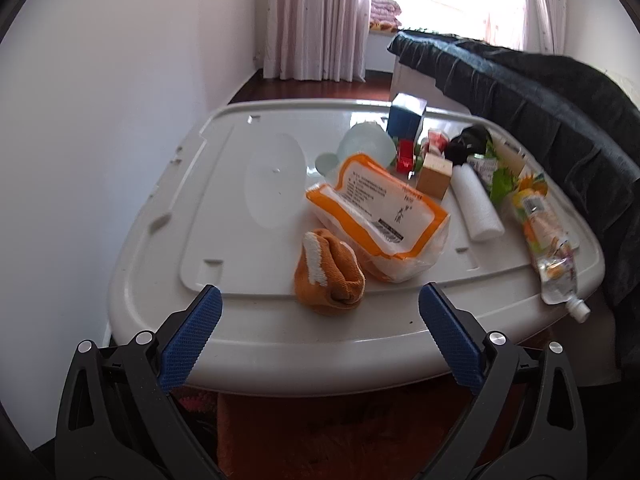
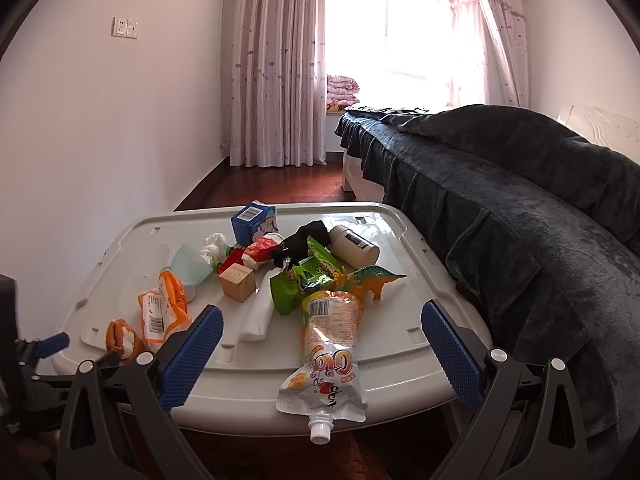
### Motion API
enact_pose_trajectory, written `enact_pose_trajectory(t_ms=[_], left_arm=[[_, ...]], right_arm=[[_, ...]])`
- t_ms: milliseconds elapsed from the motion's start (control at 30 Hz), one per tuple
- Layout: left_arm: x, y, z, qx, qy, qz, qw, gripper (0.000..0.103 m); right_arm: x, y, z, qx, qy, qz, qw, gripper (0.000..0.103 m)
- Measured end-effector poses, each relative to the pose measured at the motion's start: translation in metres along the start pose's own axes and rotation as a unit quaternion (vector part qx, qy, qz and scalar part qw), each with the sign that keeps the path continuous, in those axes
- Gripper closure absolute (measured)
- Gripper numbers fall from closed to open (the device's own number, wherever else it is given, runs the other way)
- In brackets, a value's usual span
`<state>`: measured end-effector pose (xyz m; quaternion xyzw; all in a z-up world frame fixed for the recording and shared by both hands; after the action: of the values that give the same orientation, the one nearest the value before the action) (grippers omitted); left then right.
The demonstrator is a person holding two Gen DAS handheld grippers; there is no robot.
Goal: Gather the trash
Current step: 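Grasp the orange sock with the left gripper, then grasp the orange wipes pack with the right gripper while the left gripper holds the sock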
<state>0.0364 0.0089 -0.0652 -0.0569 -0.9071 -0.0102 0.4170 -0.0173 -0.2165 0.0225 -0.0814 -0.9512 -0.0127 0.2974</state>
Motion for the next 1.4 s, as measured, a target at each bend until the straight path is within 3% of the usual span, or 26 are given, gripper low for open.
enact_pose_trajectory(t_ms=[133,200,333,433,500,633,867,1067,1300,1400], left_arm=[[-0.018,-0.003,0.000,-0.001,0.004,0.001,1.0000,0.012],[-0.024,-0.003,-0.002,0.003,0.007,0.011,0.9999,0.022],[-0.040,-0.003,-0.003,0.007,0.022,-0.003,0.9997,0.033],[-0.047,0.000,-0.002,0.012,0.026,-0.009,0.9995,0.054],[-0.046,0.005,-0.003,0.019,0.025,-0.007,0.9995,0.077],[-0.039,0.019,-0.001,0.058,0.023,0.000,0.9980,0.080],[0.004,0.013,0.001,0.043,0.010,0.001,0.9990,0.080],[0.043,0.007,0.020,0.028,0.000,0.016,0.9995,0.080],[0.061,0.023,0.036,0.031,-0.016,0.010,0.9993,0.080],[0.060,0.030,0.038,0.035,-0.020,0.010,0.9992,0.080]], right_arm=[[-0.001,-0.008,0.001,-0.003,0.001,0.006,1.000,0.005],[-0.003,-0.012,0.002,-0.009,0.009,0.006,1.000,0.005],[-0.004,-0.019,0.003,-0.025,0.016,-0.001,1.000,0.005],[-0.001,-0.020,0.001,-0.024,0.008,0.001,1.000,0.005],[-0.001,-0.019,0.000,-0.019,0.005,0.003,1.000,0.005],[-0.001,-0.018,0.000,-0.017,0.005,0.003,1.000,0.005],[-0.008,0.007,0.000,0.018,0.001,-0.042,0.999,0.005],[-0.031,0.087,0.003,0.120,0.010,-0.121,0.985,0.005],[-0.079,0.173,0.009,0.217,0.020,-0.150,0.964,0.005],[-0.100,0.191,0.017,0.237,0.038,-0.147,0.960,0.005]])
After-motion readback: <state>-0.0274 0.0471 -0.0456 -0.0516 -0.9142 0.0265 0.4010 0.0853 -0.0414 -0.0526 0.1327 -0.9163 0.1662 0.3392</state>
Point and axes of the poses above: each gripper's, at about its wrist camera, not at the fingertips, and x roughly against the way its jaws point, y to its left, z to its underside, the point moved 2 cm from there along -x, roughly the way its jaws point, and after that the axes turned 2 degrees about y, right-handed, at the moved point
